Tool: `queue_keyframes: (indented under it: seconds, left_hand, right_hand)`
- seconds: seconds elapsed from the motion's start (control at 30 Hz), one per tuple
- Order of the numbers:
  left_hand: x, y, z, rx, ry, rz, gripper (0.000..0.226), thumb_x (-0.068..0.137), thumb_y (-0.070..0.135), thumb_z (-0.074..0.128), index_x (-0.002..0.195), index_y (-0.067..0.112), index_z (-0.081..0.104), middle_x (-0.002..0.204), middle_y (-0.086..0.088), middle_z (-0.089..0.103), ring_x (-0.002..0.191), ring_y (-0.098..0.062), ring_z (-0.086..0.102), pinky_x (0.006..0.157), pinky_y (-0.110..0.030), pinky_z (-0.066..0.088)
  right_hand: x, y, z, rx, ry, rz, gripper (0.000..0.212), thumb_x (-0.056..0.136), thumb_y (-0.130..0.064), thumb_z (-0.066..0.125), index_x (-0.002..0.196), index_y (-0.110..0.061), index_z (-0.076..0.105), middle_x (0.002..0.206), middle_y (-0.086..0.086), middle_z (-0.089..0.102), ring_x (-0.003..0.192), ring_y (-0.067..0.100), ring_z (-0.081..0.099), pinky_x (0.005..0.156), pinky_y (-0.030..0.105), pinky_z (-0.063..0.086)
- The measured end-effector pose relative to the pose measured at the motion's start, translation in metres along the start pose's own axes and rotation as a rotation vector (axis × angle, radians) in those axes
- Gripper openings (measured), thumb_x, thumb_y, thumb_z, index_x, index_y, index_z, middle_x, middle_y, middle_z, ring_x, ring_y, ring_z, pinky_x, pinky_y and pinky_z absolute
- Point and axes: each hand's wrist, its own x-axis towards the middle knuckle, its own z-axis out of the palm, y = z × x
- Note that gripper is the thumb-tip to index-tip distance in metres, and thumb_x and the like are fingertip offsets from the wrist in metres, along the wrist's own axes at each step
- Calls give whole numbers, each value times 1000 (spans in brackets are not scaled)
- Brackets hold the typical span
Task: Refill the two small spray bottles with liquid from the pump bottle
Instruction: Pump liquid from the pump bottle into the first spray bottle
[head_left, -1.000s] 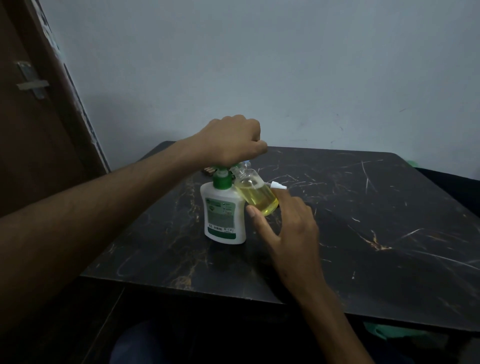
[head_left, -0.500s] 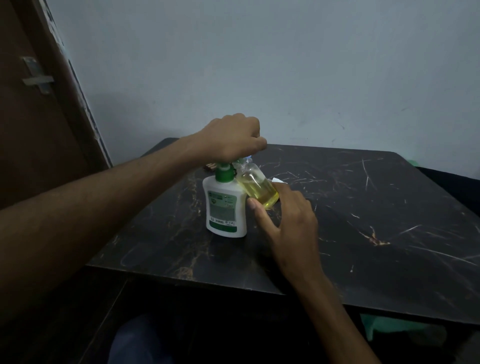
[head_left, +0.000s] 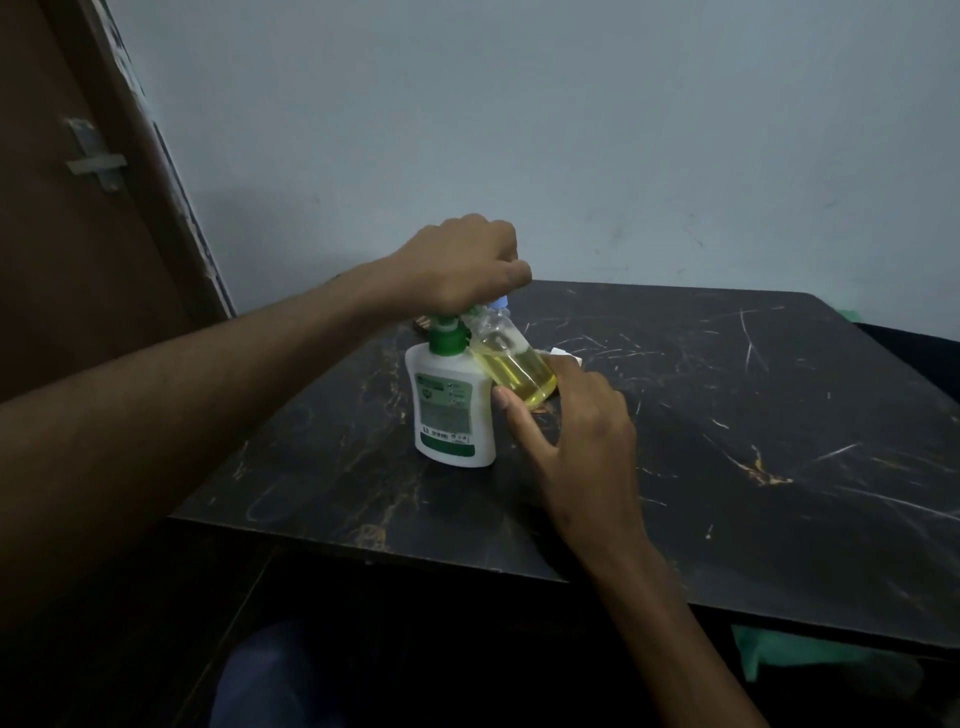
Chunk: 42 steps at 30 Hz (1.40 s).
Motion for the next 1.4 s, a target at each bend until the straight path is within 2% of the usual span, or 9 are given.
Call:
queue_keyframes:
  seconds: [0.2, 0.33, 0.5, 0.6, 0.73, 0.83, 0.93, 1.07, 1.4]
  left_hand:
    - [0, 2, -2, -11, 40, 28, 41, 98, 38, 51, 64, 19, 38, 65, 0, 47, 64, -22, 42, 59, -36, 29]
    - [0, 2, -1, -16, 15, 36, 39, 84, 50, 42, 65, 16, 43, 72, -4, 55, 68, -26, 49, 61, -40, 35]
    - [6, -2, 0, 4, -8, 45, 42, 83, 51, 40, 68, 13, 49, 82, -10, 61, 74, -28, 54, 65, -43, 39]
    - [7, -2, -4, -16, 5, 73, 41, 92, 45, 47, 65, 15, 43, 68, -3, 52, 65, -24, 46, 60, -38, 33]
    - [9, -4, -1, -4, -1, 48, 32, 88, 50, 46, 68, 26, 43, 83, -2, 57, 75, -23, 53, 63, -35, 30]
    - [6, -5, 3, -32, -6, 52, 32, 90, 45, 49, 67, 23, 42, 75, 0, 54, 71, -24, 50, 61, -35, 29]
    - [6, -4, 0, -20, 26, 42, 37, 85, 49, 43, 78, 15, 55, 88, -4, 62, 80, -28, 56, 65, -39, 39]
    - [10, -6, 0, -41, 26, 48, 34, 89, 44, 47, 63, 25, 36, 68, 5, 49, 66, -21, 45, 59, -36, 27]
    - [6, -4, -3, -42, 23, 68, 38, 92, 39, 50, 61, 27, 30, 62, 6, 38, 58, -16, 36, 58, -35, 24]
  right_hand:
    - [-1, 0, 1, -20, -7, 7, 45, 99, -58, 53, 123, -21, 62, 105, -7, 63, 91, -2, 40, 82, 29, 41]
    - [0, 2, 2, -31, -13, 17, 47, 99, -59, 51, 125, -21, 62, 107, -6, 64, 93, 2, 44, 84, 29, 43]
    - [1, 2, 2, -47, -16, 26, 47, 99, -60, 51, 125, -22, 61, 106, -7, 63, 93, 2, 45, 84, 28, 41]
    - [1, 1, 2, -45, -20, 16, 45, 99, -57, 54, 124, -21, 62, 105, -7, 64, 92, 0, 45, 84, 25, 37]
    - [1, 0, 0, -25, 18, 4, 44, 98, -54, 56, 124, -19, 63, 103, -13, 57, 91, -7, 35, 82, 26, 35]
    - [1, -1, 0, -20, 26, -8, 40, 98, -51, 60, 122, -20, 64, 100, -14, 54, 89, -7, 33, 80, 27, 35]
    - [1, -3, 0, -26, 21, 0, 43, 97, -53, 58, 124, -19, 64, 103, -7, 63, 90, -8, 33, 81, 26, 36]
    - [1, -2, 0, -29, 21, 3, 45, 97, -54, 57, 124, -19, 64, 102, -13, 56, 90, -8, 34, 81, 27, 37]
    - [1, -4, 0, -17, 33, -11, 45, 97, -54, 57, 124, -19, 64, 103, -13, 57, 90, -9, 34, 81, 27, 37]
